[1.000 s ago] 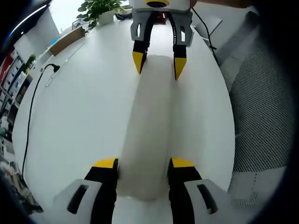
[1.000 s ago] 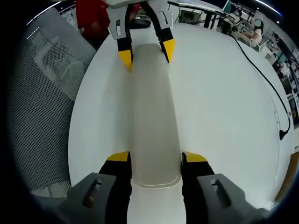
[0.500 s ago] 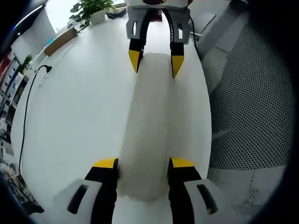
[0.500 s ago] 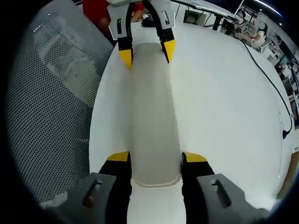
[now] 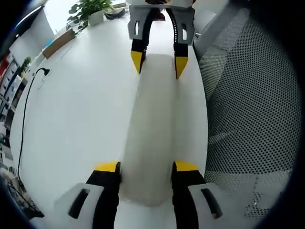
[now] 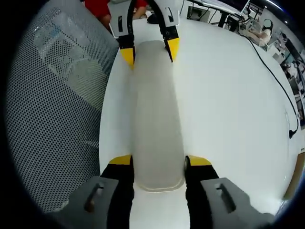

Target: Arrange the utensils inside the cutlery case until each visible utensil rests in its matching compartment.

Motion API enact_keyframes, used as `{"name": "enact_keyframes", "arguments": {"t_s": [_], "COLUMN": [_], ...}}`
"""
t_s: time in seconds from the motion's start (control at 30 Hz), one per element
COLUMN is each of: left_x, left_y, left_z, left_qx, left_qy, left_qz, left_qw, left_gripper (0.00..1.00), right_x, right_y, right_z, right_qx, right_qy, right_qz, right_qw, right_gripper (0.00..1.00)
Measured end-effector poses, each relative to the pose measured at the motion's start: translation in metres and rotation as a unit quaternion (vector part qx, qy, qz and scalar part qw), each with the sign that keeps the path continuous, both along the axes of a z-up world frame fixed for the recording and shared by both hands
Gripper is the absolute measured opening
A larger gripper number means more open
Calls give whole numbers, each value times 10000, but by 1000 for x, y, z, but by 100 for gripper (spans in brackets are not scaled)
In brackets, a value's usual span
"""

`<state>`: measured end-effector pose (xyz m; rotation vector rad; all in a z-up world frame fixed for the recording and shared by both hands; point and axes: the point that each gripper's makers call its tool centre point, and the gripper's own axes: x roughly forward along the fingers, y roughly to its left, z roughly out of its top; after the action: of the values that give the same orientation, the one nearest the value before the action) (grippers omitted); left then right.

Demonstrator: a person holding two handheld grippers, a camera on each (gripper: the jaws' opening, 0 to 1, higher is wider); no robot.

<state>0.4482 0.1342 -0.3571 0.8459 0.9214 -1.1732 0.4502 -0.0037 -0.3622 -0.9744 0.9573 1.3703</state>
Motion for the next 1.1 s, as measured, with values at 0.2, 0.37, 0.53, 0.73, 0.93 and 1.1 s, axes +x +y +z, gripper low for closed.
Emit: {"name": "enact_keyframes", "arguments": {"t_s": [0.2, 0.37, 0.53, 0.73, 0.93, 1.1], "left_x": [-10, -10, 4, 29, 32, 23], "left_y": [16, 37, 43, 52, 52, 58], "left_z": [7, 33, 86, 158, 203, 225], "left_qx": [100, -114, -1245, -2583, -3517, -3978], "left_qy": [-105, -322, -469, -1213, -1612, -1906], "left_qz": [-1, 593, 1927, 3171, 3816, 4252], "left_qw": [9999, 9977, 9722, 9044, 8395, 7903], "left_gripper": [66, 70, 75, 81, 84, 87], "right_x": [-10, -9, 10, 27, 23, 5], "right_y": [-3, -4, -13, -24, -27, -21], "right_z": [24, 64, 112, 146, 172, 190], "right_qx": [363, 1070, 1991, 2772, 3295, 3874], "right_qy": [441, 723, 636, 471, 337, 256], "right_qz": [-287, -932, -1873, -2720, -3201, -3716], "right_qw": [9980, 9872, 9598, 9203, 8876, 8433], "right_gripper": [74, 80, 84, 88, 91, 93]}}
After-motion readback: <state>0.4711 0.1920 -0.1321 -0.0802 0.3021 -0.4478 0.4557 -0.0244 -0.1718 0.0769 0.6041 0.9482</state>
